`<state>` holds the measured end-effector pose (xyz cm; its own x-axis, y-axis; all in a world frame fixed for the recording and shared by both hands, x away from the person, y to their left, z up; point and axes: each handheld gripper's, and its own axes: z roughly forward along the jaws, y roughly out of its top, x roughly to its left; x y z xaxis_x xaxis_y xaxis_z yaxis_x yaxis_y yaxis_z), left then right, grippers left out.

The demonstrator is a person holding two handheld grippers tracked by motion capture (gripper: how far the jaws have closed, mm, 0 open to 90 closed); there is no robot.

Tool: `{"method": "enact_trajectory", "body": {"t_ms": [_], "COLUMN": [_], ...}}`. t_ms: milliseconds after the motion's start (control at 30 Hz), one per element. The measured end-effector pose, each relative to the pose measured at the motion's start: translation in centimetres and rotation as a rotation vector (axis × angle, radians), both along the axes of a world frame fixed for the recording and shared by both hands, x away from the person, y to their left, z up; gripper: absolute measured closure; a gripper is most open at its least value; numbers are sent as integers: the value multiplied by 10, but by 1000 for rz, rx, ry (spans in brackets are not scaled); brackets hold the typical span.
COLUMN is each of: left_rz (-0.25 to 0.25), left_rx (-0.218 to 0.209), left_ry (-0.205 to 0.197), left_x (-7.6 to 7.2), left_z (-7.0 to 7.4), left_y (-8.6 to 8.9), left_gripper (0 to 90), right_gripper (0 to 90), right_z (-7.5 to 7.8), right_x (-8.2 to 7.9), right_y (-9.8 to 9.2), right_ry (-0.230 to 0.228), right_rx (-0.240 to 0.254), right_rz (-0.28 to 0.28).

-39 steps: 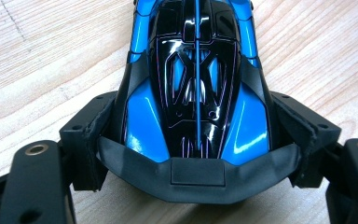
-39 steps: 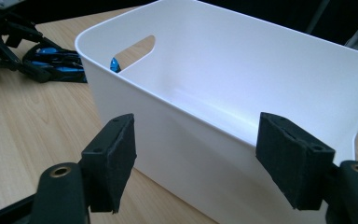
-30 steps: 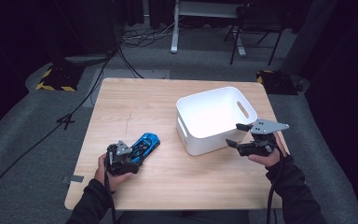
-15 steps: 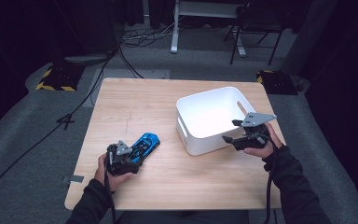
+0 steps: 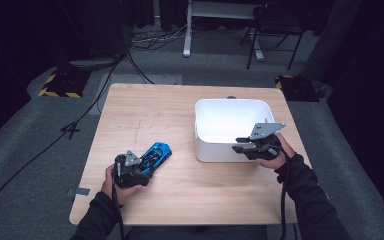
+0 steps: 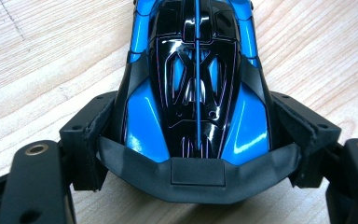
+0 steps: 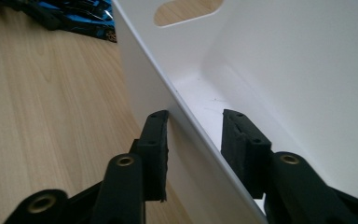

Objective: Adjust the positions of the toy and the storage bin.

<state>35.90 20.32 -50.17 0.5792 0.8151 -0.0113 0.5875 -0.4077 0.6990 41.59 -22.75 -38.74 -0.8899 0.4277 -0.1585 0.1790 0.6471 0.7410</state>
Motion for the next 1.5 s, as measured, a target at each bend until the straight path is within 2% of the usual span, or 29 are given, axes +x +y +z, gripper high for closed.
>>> {"method": "enact_trajectory", "body": {"t_ms": [33,133,167,200,300,400,600,667,733,767,800,833,900,933,967,1033,1067,1133,1167,1200,1233,1267,1300,1333,1367,1400,1467,1500], "left_rz": [0,1,1,1,1,1,-1,-1,-3,-3,-3,-2,-4,-1,0,0,0,-1,-1,-1,-3,-4,-4,-2,0,0,1,-3], "left_rx": [0,0,-1,0,0,-1,-1,-1,-4,-4,-4,-3,-4,0,3,3,3,0,2,2,0,0,0,1,7,7,6,10], "left_ry": [0,1,1,1,1,2,3,3,6,6,6,6,5,-1,-1,-1,-1,5,0,5,7,7,7,7,3,4,3,2], "left_x": [0,0,0,0,0,0,0,0,0,0,0,0,0,0,0,0,0,-1,0,-1,-1,-1,-1,-1,-1,-1,-1,-1], "left_z": [0,0,0,0,0,0,0,0,0,0,0,0,0,0,0,0,0,0,0,0,0,0,0,0,0,0,0,0], "left_y": [0,0,0,0,0,0,0,0,0,0,0,0,0,0,0,0,0,0,0,0,0,0,0,0,0,0,0,0], "left_gripper": [238,238,238,238,238,238,238,238,238,238,238,238,238,238,238,238,238,238,238,238,238,238,238,238,238,238,238,238], "right_gripper": [677,746,752,754,755,756,749,733,682,635,635,589,563,540,499,477,460,403,403,369,369,346,346,343,328,328,319,319], "right_z": [0,1,2,1,1,0,1,0,2,4,4,10,13,15,20,23,26,33,33,37,37,40,40,41,41,41,38,35], "right_x": [0,-10,-17,-19,-23,-31,-40,-43,-43,-43,-43,-44,-44,-44,-44,-45,-46,-47,-47,-45,-45,-42,-42,-40,-35,-35,-29,-25], "right_y": [0,6,11,13,14,17,27,29,27,26,26,21,18,14,8,5,1,-13,-13,-23,-23,-32,-32,-38,-49,-49,-61,-66], "right_ry": [0,-29,-59,-69,-68,-64,-55,-53,-41,-48,-48,-56,-56,-62,-78,-89,-97,-132,-132,-154,-154,-173,-173,-179,-191,-191,-180,-156], "right_rx": [0,-22,-51,-49,-40,-8,0,16,53,62,62,91,105,110,102,102,112,139,139,140,140,133,133,130,138,138,165,174], "right_rz": [0,49,46,47,59,92,141,132,139,134,134,115,115,103,54,34,23,-50,-50,-115,-115,-186,-186,-213,-279,-279,-353,-382]}}
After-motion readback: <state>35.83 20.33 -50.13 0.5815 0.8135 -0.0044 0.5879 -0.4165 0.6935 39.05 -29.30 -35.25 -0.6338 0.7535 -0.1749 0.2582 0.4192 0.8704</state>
